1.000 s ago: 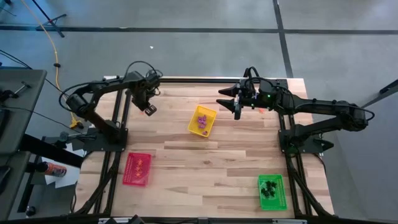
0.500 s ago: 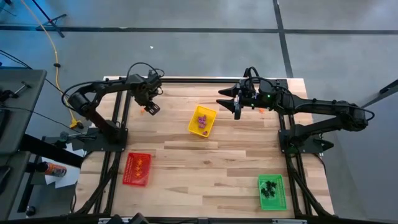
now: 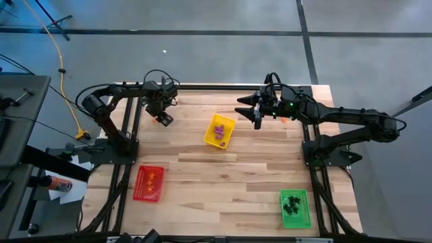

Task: Sort Halloween decoration
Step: Put the left orange spider toy into the red bin

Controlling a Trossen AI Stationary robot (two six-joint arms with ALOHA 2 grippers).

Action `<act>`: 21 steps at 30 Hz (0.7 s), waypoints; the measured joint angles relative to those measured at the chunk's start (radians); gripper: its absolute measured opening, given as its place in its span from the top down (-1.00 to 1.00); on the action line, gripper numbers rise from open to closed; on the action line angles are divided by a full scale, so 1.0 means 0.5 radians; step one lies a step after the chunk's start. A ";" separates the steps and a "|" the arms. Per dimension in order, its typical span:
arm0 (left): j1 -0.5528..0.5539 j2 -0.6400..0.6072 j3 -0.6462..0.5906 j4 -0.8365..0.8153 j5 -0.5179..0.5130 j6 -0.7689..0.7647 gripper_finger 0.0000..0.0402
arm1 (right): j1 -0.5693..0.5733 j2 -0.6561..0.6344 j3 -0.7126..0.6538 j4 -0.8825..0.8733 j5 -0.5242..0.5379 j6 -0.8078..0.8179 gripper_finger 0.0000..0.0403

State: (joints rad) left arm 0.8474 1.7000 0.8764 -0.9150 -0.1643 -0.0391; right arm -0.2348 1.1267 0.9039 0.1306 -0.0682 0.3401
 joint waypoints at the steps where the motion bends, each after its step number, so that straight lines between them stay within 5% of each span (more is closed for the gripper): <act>1: 0.000 0.002 -0.001 -0.009 0.006 0.026 0.33 | 0.000 0.000 0.000 0.000 0.014 -0.001 -0.23; 8: -0.001 0.005 0.004 -0.048 0.035 0.064 0.95 | 0.000 0.000 0.000 0.000 0.051 0.002 -0.23; 21: 0.003 -0.211 0.162 -0.133 0.261 0.085 1.00 | 0.000 0.000 0.000 0.000 0.051 0.038 -0.23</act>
State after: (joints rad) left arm 0.8490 1.5945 0.9574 -0.9816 -0.0336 0.0036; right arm -0.2348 1.1267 0.9039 0.1307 -0.0429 0.3589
